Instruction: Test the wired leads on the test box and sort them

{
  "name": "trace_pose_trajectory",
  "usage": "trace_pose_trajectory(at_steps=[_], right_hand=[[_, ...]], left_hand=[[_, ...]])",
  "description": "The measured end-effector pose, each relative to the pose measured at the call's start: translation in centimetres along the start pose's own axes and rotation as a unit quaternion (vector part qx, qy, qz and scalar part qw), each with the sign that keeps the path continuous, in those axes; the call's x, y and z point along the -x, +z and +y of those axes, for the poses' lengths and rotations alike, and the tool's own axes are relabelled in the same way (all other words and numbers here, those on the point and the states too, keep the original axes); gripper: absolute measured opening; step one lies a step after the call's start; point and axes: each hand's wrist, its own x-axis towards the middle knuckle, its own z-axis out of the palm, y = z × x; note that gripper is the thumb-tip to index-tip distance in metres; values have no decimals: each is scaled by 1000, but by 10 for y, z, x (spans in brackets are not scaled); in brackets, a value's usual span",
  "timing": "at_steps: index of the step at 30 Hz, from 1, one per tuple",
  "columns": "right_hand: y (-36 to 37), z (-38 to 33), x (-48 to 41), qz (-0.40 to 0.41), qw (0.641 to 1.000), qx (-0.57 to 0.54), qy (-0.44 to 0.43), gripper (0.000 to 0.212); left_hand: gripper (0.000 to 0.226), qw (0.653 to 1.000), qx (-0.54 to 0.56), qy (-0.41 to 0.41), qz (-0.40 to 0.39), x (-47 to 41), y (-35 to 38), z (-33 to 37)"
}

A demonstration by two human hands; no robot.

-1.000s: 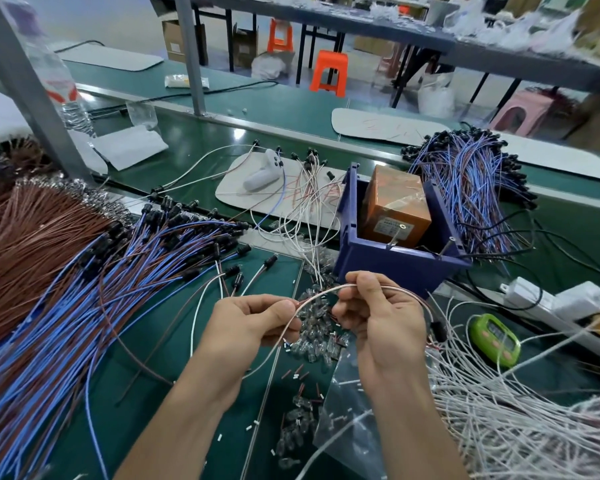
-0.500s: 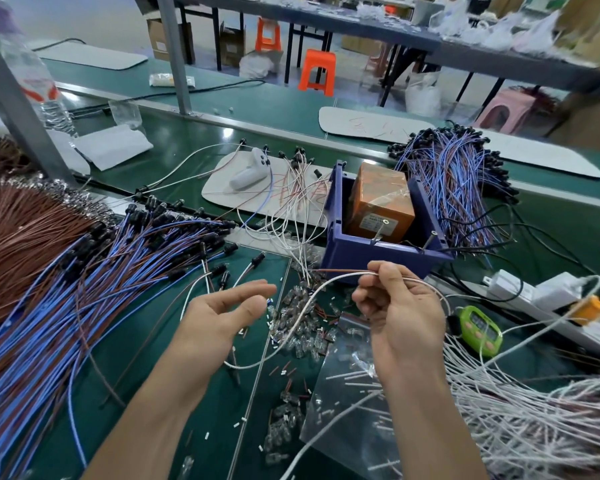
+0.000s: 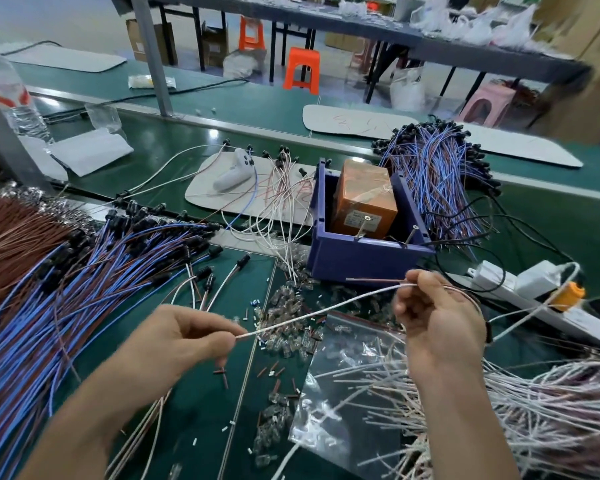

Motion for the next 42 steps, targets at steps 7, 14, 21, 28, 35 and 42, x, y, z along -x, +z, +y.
trace_pose_trajectory(at_steps=[7, 14, 21, 28, 35, 42], right_hand=[[-14, 9, -8, 11, 997, 57, 41, 28], [-4, 13, 2, -167, 970, 171, 33, 38], [32, 28, 34, -273, 924, 264, 55, 37], [38, 31, 41, -279, 933, 221, 56, 26], [36, 31, 39, -155, 981, 107, 47, 25], [36, 29, 40, -156, 981, 114, 37, 39]], left_hand=[[22, 988, 13, 18, 150, -2, -26, -4], [13, 973, -118, 14, 197, -14, 9, -7], [19, 992, 17, 73, 103, -19, 58, 22], [36, 982, 102, 78, 138, -26, 71, 23], [19, 948, 296, 65, 97, -22, 70, 26], [8, 952, 265, 58, 140, -24, 75, 23]])
